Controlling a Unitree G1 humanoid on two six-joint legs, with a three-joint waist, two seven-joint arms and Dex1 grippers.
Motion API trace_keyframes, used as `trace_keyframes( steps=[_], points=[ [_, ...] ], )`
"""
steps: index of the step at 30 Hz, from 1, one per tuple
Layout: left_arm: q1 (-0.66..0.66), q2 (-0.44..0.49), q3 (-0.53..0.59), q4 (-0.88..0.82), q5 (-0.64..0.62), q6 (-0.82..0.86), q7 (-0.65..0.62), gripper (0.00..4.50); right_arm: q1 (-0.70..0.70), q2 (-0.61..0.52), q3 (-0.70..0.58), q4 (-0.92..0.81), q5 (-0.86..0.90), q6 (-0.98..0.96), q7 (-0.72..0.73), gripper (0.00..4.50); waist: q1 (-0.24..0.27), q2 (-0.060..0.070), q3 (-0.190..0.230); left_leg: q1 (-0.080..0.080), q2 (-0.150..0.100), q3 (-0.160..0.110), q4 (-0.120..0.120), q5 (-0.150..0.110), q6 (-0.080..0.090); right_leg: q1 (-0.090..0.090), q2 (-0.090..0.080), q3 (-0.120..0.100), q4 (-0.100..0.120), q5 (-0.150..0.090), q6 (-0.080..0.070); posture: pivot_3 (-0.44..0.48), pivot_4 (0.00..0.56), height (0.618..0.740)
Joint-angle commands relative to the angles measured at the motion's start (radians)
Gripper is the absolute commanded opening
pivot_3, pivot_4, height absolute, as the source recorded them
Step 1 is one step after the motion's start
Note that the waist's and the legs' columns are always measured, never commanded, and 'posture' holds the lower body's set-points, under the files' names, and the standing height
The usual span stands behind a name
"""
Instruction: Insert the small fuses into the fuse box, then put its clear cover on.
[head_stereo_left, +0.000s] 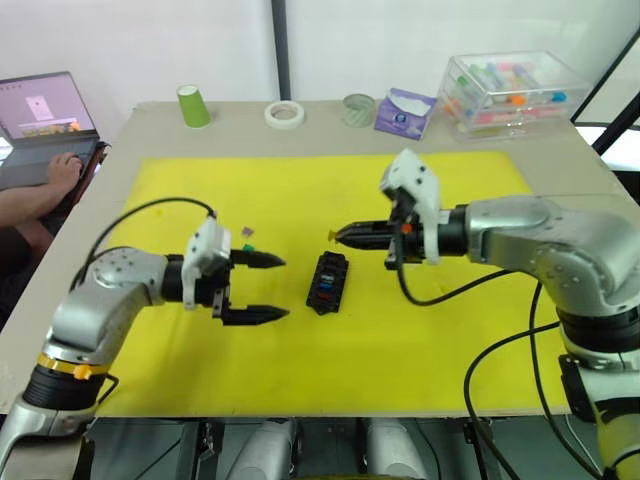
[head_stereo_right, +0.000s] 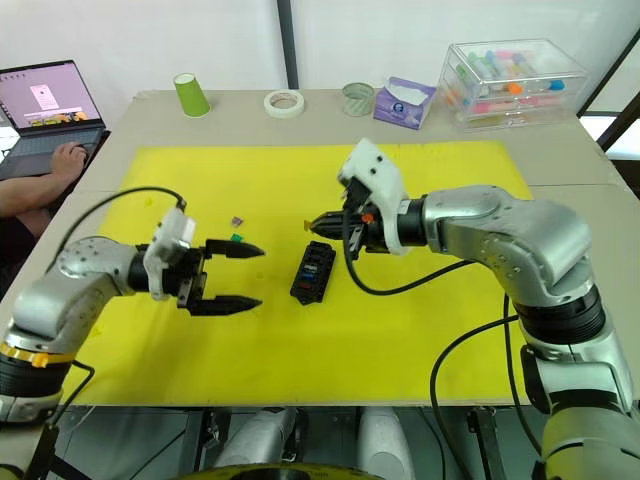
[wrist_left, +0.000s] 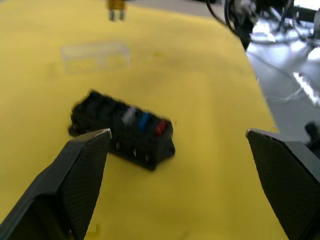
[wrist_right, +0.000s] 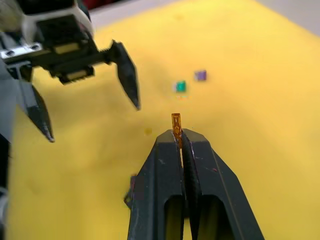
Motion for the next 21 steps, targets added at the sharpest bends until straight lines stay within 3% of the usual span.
trace_keyframes(
  steps=[1,11,21],
  points=[
    [-0.014,-0.045,0.004,0.003,0.035,-0.095,0.031,4.47,0.006,-0.015,0.065,-0.063,-0.098,-0.045,-0.003,0.00,0.007,0.000,0.000,0.000,0.000,0.000,0.001,0.000,0.000,0.001,0.000,-0.001,0.000,0.000,0.000,0.000,0.150,0.740],
    [-0.046,-0.129,-0.019,0.065,0.108,-0.181,0.090,4.47,0.046,0.006,0.158,0.001,-0.276,-0.134,0.046,0.00,0.011,0.000,0.000,0.000,0.000,0.000,0.001,0.000,0.000,0.001,0.000,-0.001,0.000,0.000,0.000,0.000,0.150,0.740],
    [-0.053,-0.130,-0.025,0.070,0.110,-0.183,0.099,4.47,0.059,0.029,0.177,0.024,-0.356,-0.155,0.082,0.00,0.001,0.000,0.000,0.000,0.000,-0.001,0.001,0.000,0.000,0.001,0.000,-0.001,0.000,0.000,0.000,0.000,0.150,0.740]
  ],
)
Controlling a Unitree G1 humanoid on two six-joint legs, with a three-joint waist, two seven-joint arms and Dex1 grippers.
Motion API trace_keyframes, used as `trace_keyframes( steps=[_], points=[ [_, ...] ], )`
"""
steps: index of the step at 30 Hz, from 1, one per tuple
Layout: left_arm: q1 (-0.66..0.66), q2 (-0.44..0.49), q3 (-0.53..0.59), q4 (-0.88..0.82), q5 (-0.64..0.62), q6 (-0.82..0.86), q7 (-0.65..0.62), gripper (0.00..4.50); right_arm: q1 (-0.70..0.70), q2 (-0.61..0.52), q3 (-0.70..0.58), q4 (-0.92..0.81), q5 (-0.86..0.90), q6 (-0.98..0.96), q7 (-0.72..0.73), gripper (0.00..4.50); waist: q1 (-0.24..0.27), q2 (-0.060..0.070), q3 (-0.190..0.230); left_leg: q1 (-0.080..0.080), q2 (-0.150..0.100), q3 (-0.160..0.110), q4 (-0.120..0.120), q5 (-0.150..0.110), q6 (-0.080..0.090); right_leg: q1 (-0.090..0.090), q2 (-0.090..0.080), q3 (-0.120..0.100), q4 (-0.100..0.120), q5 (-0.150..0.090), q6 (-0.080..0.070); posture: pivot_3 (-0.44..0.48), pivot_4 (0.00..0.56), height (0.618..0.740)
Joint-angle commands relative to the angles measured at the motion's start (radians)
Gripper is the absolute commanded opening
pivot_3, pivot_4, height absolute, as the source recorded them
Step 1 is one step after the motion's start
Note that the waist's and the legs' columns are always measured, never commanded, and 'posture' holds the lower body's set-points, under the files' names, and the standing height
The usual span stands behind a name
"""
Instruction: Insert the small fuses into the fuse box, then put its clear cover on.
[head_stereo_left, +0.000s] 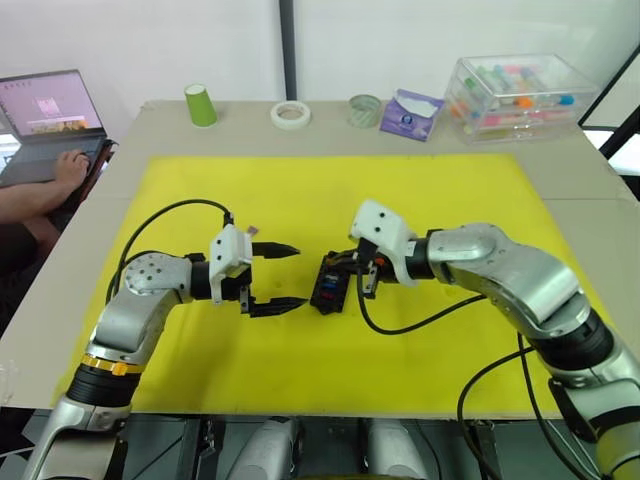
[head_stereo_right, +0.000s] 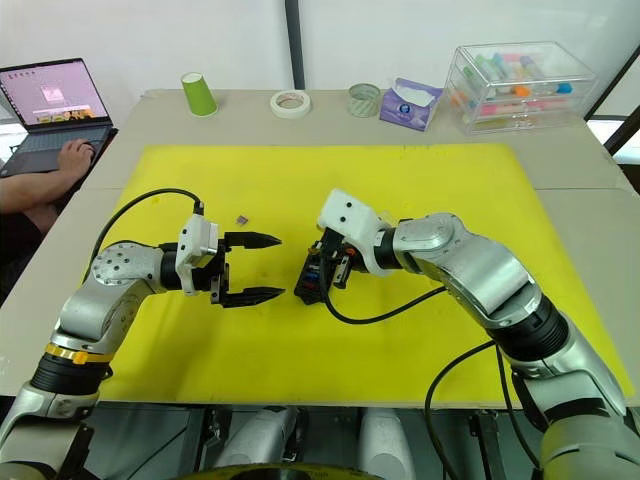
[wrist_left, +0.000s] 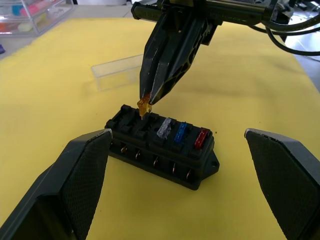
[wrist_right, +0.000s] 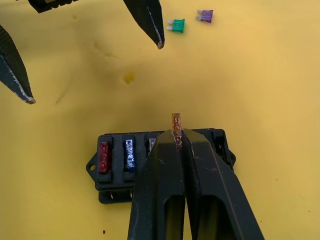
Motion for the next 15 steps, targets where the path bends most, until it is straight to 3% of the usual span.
trace_keyframes(
  steps=[1,15],
  points=[
    [-0.018,-0.004,0.003,0.000,0.004,-0.019,0.003,4.47,-0.007,-0.002,-0.001,-0.005,-0.039,-0.030,0.022,0.00,-0.003,0.000,0.000,0.000,0.000,0.000,0.000,0.000,0.000,0.000,0.000,0.000,0.000,0.000,0.000,0.000,0.150,0.740],
    [-0.085,-0.062,-0.048,0.091,0.055,-0.045,0.007,4.47,-0.001,0.029,0.005,0.018,-0.106,-0.042,0.068,0.00,-0.003,0.000,0.000,0.000,0.000,0.000,0.000,0.000,0.000,0.000,0.000,0.000,0.000,0.000,0.000,0.000,0.150,0.740]
  ],
)
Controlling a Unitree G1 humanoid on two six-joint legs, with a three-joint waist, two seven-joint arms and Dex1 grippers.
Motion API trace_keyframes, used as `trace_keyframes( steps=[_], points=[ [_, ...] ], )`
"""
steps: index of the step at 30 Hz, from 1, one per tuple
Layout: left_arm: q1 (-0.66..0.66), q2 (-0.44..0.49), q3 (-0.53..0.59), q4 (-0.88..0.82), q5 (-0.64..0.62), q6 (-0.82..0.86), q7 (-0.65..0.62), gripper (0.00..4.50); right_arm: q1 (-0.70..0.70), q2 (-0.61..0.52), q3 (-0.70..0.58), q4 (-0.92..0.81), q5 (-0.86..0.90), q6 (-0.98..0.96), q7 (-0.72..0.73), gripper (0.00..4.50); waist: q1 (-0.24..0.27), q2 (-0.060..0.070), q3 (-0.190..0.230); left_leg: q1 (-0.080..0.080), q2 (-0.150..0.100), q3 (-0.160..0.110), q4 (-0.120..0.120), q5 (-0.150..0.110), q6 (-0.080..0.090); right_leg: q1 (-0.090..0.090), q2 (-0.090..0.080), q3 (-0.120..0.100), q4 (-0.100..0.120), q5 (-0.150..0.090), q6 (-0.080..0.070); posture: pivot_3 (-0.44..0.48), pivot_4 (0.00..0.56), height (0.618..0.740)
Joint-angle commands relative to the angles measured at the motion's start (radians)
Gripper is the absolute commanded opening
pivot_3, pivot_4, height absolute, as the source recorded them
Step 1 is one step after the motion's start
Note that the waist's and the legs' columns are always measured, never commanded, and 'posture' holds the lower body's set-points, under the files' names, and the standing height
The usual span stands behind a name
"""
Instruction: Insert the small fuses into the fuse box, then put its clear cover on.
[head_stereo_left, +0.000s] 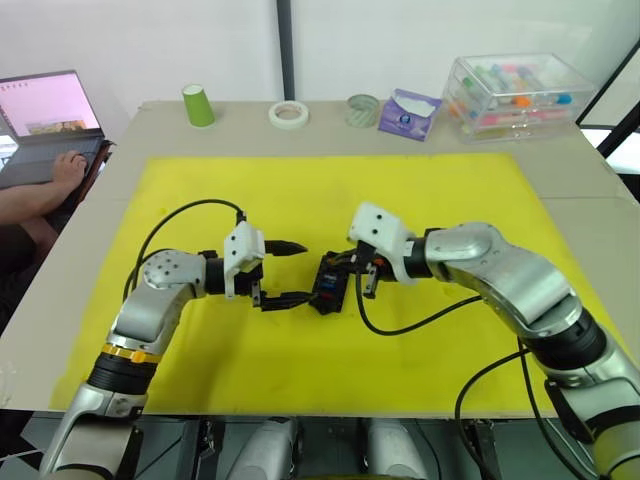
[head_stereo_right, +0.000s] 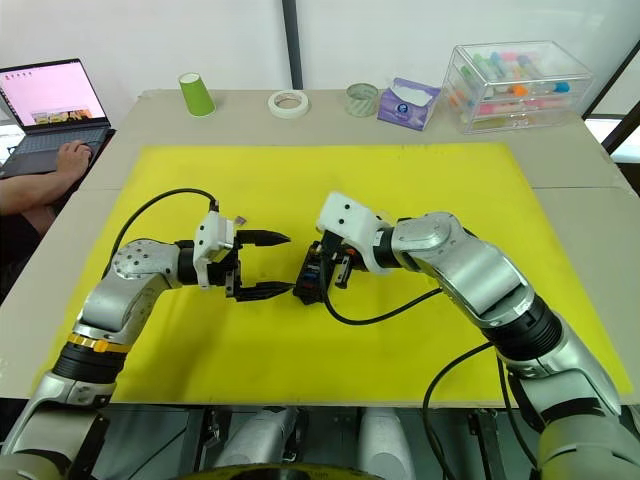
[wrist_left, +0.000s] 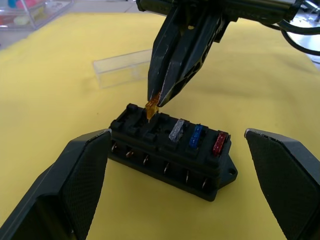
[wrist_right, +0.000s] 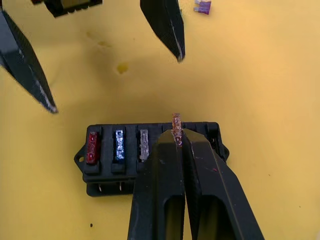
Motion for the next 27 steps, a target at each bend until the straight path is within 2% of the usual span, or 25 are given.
trace_keyframes(
  steps=[1,27],
  points=[
    [-0.025,-0.004,0.002,-0.013,0.004,-0.015,0.002,4.47,-0.002,0.010,-0.014,-0.010,-0.013,-0.015,0.010,0.00,0.000,0.000,0.000,0.000,0.000,0.000,0.000,0.000,0.000,0.000,0.000,0.000,0.000,0.000,0.000,0.000,0.150,0.740],
    [-0.030,-0.009,0.001,-0.032,0.003,0.009,0.009,4.47,0.001,0.048,-0.024,-0.002,-0.044,0.000,0.035,0.00,0.000,0.000,0.000,0.000,0.000,0.000,0.000,0.000,0.000,0.000,0.000,0.000,0.000,0.000,0.000,0.000,0.150,0.740]
  ],
)
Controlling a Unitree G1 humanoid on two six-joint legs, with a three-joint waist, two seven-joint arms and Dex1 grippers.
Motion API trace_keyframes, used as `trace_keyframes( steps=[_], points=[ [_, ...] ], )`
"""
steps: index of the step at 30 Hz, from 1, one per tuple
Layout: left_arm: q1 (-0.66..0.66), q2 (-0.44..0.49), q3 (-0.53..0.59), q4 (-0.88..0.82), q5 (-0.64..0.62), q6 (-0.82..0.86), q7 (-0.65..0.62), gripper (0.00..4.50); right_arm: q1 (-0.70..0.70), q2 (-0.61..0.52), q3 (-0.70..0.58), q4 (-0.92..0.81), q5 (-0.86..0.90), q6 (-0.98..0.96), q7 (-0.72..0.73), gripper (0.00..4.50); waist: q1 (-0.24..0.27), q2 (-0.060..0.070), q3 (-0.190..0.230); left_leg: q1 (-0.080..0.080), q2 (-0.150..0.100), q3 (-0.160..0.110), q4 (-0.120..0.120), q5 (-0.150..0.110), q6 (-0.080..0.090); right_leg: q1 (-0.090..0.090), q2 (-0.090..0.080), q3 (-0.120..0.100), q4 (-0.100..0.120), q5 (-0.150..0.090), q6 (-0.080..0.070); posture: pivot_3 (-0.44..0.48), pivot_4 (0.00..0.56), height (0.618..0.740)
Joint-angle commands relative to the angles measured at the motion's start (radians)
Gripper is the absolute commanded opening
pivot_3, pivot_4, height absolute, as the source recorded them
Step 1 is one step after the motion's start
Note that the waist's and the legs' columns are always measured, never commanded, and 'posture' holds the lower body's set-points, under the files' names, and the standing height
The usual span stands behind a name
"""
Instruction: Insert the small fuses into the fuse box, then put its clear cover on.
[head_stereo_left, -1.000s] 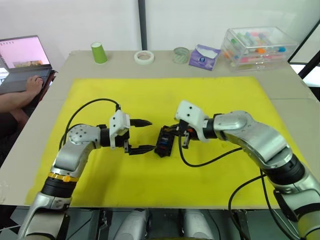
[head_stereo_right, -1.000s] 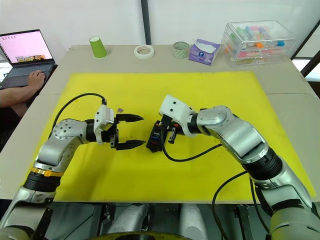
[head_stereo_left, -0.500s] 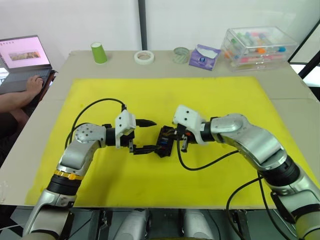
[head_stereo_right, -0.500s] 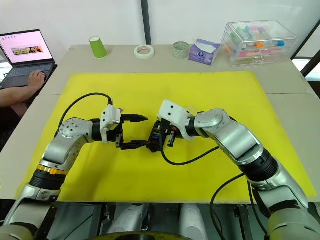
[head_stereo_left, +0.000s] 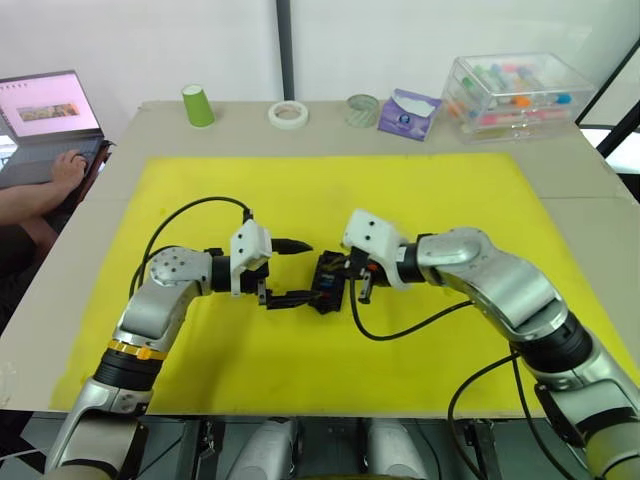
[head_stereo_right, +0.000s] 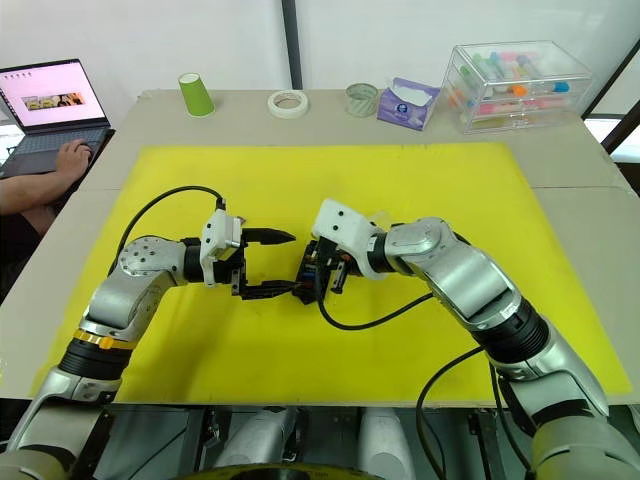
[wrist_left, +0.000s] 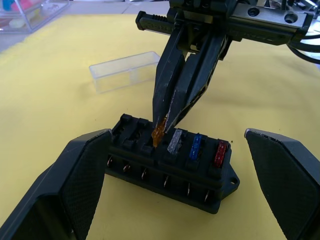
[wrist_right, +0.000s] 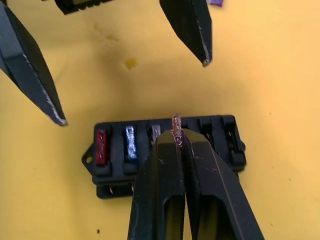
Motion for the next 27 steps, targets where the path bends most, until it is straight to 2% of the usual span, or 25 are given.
trace_keyframes(
  steps=[1,27],
  points=[
    [-0.013,0.004,0.008,-0.030,-0.006,-0.001,0.002,4.47,-0.018,0.008,-0.042,-0.014,0.010,0.001,0.010,0.00,0.000,0.000,0.000,0.000,0.000,0.000,0.000,0.000,0.000,0.000,0.000,0.000,0.000,0.000,0.000,0.000,0.150,0.740],
    [-0.018,0.002,0.004,-0.017,0.005,-0.006,0.005,4.47,-0.020,0.003,-0.019,0.024,-0.044,-0.051,0.040,0.00,0.000,0.000,0.000,0.000,0.000,0.000,0.000,0.000,0.000,0.000,0.000,0.000,0.000,0.000,0.000,0.000,0.150,0.740]
  ],
)
